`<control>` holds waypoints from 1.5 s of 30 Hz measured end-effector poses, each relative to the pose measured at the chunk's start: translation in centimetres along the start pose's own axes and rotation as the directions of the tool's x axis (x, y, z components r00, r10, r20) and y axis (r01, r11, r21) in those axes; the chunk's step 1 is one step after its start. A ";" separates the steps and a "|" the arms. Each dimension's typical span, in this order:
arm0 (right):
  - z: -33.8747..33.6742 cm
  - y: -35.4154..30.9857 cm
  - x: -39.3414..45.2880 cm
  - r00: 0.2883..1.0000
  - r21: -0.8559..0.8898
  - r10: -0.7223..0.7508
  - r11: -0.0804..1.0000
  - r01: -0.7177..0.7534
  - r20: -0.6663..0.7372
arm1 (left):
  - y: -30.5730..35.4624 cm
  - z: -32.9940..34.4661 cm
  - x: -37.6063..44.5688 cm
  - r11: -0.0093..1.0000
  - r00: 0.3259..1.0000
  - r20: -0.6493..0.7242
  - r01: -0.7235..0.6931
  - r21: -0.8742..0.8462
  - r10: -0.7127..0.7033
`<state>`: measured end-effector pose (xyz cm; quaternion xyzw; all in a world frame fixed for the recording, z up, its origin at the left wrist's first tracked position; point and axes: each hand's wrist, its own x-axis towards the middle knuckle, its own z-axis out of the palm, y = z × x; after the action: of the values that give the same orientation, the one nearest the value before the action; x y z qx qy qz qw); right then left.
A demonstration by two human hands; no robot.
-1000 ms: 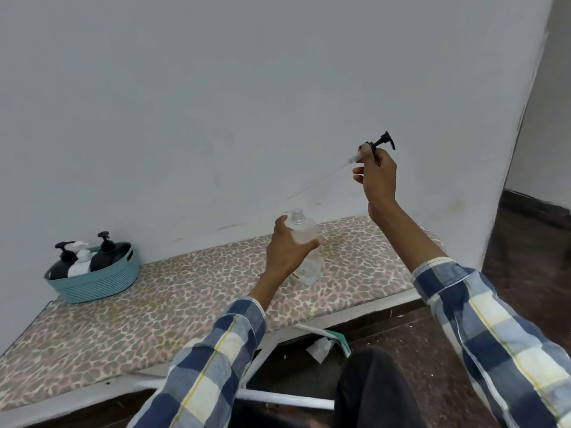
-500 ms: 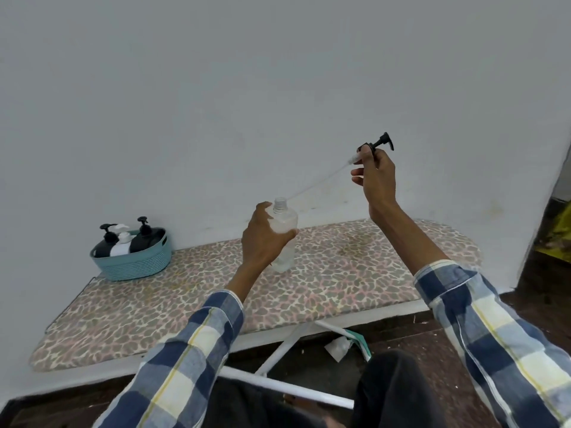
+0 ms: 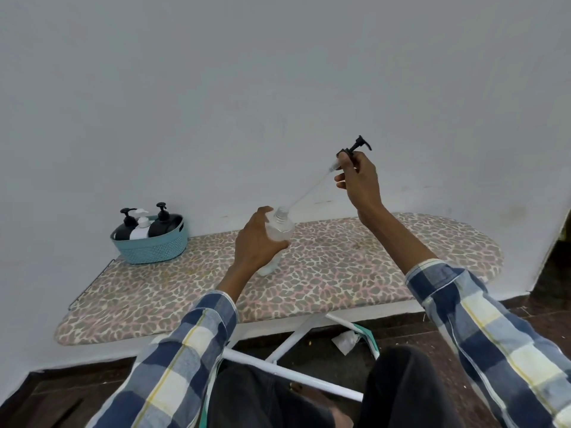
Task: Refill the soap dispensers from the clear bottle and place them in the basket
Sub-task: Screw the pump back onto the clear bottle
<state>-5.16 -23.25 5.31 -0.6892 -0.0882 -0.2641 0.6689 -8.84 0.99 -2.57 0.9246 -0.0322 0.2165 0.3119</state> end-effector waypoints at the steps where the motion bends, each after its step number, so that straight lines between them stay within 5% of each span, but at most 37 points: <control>1: 0.3 0.1 -0.3 0.999 -0.052 -0.026 0.998 0.028 0.046 | 0.2 0.1 0.1 1.000 1.000 0.026 -0.018 0.016 0.018; 6: 2.6 1.8 -2.0 0.932 -0.274 -0.130 0.934 0.230 0.338 | 0.7 1.2 0.6 0.991 0.989 0.112 -0.104 0.087 0.094; 17: 6.4 5.5 -4.7 0.894 -0.268 -0.019 0.951 0.155 0.448 | -1.0 0.4 0.8 0.995 0.994 0.089 -0.076 0.070 0.069; 28: 9.3 4.8 -5.0 0.883 -0.141 -0.102 0.973 0.185 0.458 | -2.4 -0.3 1.2 0.999 0.995 0.098 0.028 0.036 -0.032; 45: 9.7 5.7 -3.5 0.906 -0.211 -0.113 0.954 0.214 0.408 | -2.4 0.2 1.8 0.999 0.987 0.153 0.044 0.024 -0.047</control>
<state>-3.02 -13.58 -1.03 -0.7971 -0.2439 -0.1855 0.5204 -6.63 2.96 -3.33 0.9421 -0.0329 0.1381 0.3039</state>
